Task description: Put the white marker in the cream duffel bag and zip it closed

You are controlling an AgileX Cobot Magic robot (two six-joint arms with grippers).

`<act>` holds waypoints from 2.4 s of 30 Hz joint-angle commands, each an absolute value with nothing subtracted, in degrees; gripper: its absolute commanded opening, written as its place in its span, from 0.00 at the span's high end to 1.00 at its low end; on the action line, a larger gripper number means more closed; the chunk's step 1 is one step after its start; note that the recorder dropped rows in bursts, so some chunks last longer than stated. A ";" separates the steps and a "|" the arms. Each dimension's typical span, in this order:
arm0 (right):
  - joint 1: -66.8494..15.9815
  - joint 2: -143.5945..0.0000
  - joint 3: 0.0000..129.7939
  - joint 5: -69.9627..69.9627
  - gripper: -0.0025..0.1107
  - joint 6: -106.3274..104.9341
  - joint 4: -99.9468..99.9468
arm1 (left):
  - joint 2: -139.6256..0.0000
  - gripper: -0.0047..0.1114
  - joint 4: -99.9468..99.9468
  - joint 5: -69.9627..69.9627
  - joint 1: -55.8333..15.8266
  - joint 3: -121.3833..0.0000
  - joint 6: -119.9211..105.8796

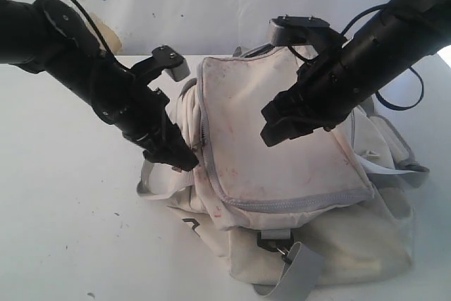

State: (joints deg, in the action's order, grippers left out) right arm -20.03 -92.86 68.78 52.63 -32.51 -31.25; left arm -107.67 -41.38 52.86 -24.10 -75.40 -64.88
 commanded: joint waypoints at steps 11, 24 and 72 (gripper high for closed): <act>-20.07 -92.86 68.60 52.14 0.60 -33.28 -31.31 | -107.27 0.96 -45.55 42.60 -25.79 -71.07 -65.50; -26.26 -94.03 68.60 47.77 0.52 -26.51 -31.54 | -107.27 0.96 -30.23 52.19 -23.42 -79.44 -68.09; -32.63 -100.79 68.60 42.55 0.98 -37.31 -36.66 | -107.38 0.96 -62.88 65.55 -15.03 -79.44 -86.16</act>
